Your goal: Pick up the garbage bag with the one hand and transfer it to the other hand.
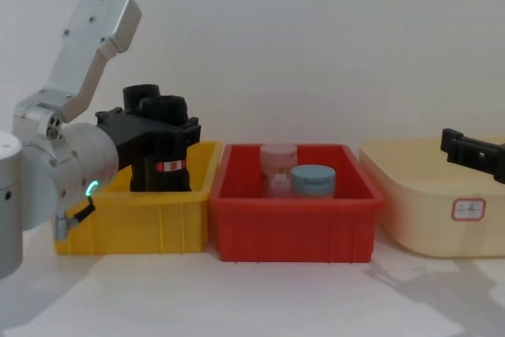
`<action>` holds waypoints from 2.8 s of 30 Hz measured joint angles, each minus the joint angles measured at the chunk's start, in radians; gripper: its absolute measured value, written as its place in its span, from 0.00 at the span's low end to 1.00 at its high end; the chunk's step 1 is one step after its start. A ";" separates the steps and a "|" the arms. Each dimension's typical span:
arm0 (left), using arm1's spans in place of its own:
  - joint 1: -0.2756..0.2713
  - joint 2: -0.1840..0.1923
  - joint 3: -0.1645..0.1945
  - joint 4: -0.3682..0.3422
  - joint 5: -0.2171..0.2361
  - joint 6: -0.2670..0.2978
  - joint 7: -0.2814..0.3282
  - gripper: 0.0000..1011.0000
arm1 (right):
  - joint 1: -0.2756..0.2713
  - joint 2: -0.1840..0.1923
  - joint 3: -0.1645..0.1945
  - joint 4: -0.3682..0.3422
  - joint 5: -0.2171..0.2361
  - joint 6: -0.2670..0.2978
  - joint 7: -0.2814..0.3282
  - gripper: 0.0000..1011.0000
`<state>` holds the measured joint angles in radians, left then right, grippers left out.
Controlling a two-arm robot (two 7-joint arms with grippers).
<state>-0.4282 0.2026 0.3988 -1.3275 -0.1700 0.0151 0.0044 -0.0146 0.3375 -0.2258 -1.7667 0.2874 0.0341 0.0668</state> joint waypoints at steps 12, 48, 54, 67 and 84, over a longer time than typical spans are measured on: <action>-0.021 -0.022 -0.013 0.022 0.005 -0.004 -0.001 0.51 | 0.000 0.000 0.000 0.000 0.000 0.000 0.000 0.99; -0.170 -0.071 -0.002 -0.021 -0.081 -0.003 -0.245 0.35 | 0.000 0.000 0.000 0.000 0.000 0.000 0.000 0.99; -0.186 -0.090 0.022 -0.011 -0.099 0.001 -0.297 0.35 | 0.000 0.000 0.000 0.000 0.000 0.000 0.000 0.99; -0.230 -0.148 0.102 0.057 -0.142 0.005 -0.422 0.35 | 0.000 0.000 0.000 0.000 0.000 0.000 0.000 0.99; -0.275 -0.210 0.181 0.162 -0.171 -0.019 -0.518 0.35 | 0.000 0.000 0.000 0.000 0.000 0.000 0.000 0.99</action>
<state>-0.7030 -0.0071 0.5794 -1.1655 -0.3410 -0.0043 -0.5134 -0.0146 0.3375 -0.2258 -1.7667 0.2874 0.0341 0.0668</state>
